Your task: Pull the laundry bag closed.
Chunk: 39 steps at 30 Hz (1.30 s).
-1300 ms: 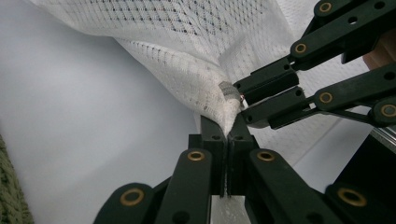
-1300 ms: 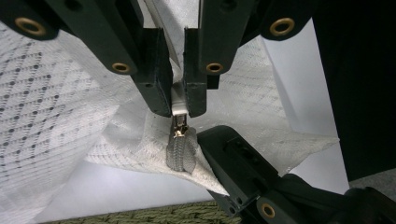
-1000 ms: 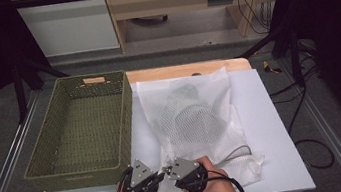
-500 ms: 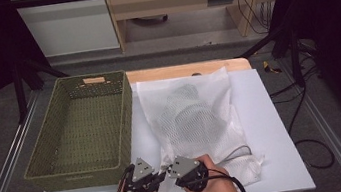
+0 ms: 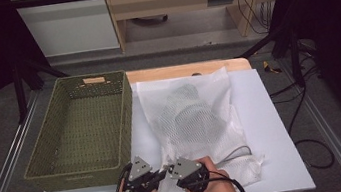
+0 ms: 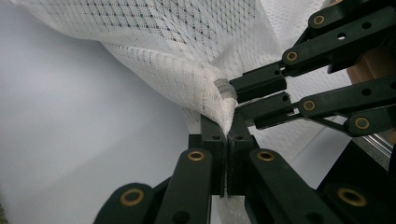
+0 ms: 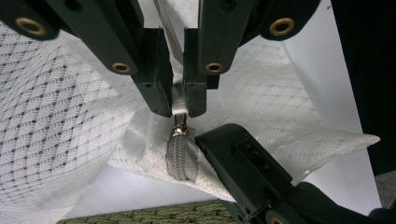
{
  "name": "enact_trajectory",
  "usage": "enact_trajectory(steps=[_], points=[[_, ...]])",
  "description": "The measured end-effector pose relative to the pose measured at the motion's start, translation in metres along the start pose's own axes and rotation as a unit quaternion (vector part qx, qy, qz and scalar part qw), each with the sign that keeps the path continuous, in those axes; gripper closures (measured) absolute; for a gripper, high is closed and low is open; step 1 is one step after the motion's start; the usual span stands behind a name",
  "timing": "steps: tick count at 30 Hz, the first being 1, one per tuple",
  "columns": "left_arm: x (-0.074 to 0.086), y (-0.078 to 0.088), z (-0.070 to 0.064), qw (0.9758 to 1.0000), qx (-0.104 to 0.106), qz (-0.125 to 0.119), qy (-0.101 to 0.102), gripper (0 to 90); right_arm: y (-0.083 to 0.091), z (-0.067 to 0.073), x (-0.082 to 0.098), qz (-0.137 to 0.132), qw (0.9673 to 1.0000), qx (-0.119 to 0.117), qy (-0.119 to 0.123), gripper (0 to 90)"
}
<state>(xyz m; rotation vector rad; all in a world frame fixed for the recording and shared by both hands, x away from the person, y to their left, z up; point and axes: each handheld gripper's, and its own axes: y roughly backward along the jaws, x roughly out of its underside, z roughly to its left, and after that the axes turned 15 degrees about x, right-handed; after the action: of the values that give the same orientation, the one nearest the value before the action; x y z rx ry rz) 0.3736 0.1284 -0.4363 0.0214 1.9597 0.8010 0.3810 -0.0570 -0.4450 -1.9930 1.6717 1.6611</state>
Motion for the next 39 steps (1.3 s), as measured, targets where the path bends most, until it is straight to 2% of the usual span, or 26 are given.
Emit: enact_trajectory(steps=[3,8,13,19,24,35,39], points=[[0.0,0.0,0.001,0.9999,0.008,-0.006,0.009,89.2,0.0,-0.001,0.001,-0.002,1.0,-0.001,-0.003,82.5],[-0.001,0.001,0.0,1.0,0.006,-0.004,0.005,89.2,0.001,0.0,0.003,-0.007,1.0,0.002,-0.001,82.6],[-0.006,0.002,-0.005,0.9999,-0.009,0.003,-0.013,89.1,0.001,0.0,0.003,-0.017,0.9997,0.009,-0.013,82.5],[-0.01,0.003,-0.006,0.9996,-0.019,0.012,-0.016,89.1,0.0,0.0,0.002,-0.024,0.9995,0.015,-0.017,82.6],[-0.009,0.004,-0.004,0.9999,-0.013,0.008,-0.007,89.1,-0.002,0.001,0.003,-0.025,0.9994,0.018,-0.017,82.6],[-0.008,0.003,-0.003,1.0,-0.007,0.005,-0.002,89.1,0.0,0.001,0.005,-0.024,0.9994,0.02,-0.013,82.6],[-0.007,0.002,-0.002,0.9999,-0.011,0.006,-0.006,89.1,-0.001,0.002,0.005,-0.022,0.9995,0.02,-0.01,82.6]])
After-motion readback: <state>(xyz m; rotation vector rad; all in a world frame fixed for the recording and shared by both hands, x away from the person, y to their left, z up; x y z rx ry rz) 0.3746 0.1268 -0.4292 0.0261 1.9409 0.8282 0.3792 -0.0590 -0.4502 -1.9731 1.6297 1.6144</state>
